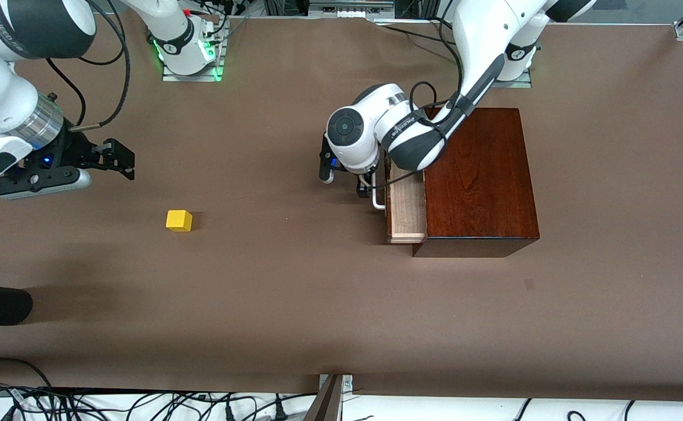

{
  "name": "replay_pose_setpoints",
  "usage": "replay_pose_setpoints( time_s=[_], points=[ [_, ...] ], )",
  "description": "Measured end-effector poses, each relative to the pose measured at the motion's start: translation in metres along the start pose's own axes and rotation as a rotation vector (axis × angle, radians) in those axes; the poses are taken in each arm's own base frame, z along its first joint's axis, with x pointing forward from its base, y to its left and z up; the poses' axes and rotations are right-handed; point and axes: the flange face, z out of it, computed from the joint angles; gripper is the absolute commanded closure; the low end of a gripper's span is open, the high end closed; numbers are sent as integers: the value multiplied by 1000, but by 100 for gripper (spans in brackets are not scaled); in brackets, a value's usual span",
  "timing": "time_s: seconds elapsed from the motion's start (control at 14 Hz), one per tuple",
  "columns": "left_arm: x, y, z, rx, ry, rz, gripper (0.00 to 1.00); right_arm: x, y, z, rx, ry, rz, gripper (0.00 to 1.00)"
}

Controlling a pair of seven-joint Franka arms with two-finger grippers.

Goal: Open drawer, take yellow block, close drawer
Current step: 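Push the drawer shut into the box with the left gripper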

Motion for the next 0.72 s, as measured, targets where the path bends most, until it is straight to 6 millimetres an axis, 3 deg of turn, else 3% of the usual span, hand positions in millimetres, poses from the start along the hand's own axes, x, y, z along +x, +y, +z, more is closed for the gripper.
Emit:
replay_pose_setpoints(
  time_s=[0.36,0.57,0.72],
  points=[
    [-36,-8,5,-72,-50,34,0,-11,8,-14,1,-20,3,0],
    [-63,-16,-8,-81,-81,21,0,-10,7,-23,0,-2,-1,0],
    [-67,-17,-13,-76,-73,14,0,-9,8,-32,-1,17,1,0]
  ],
)
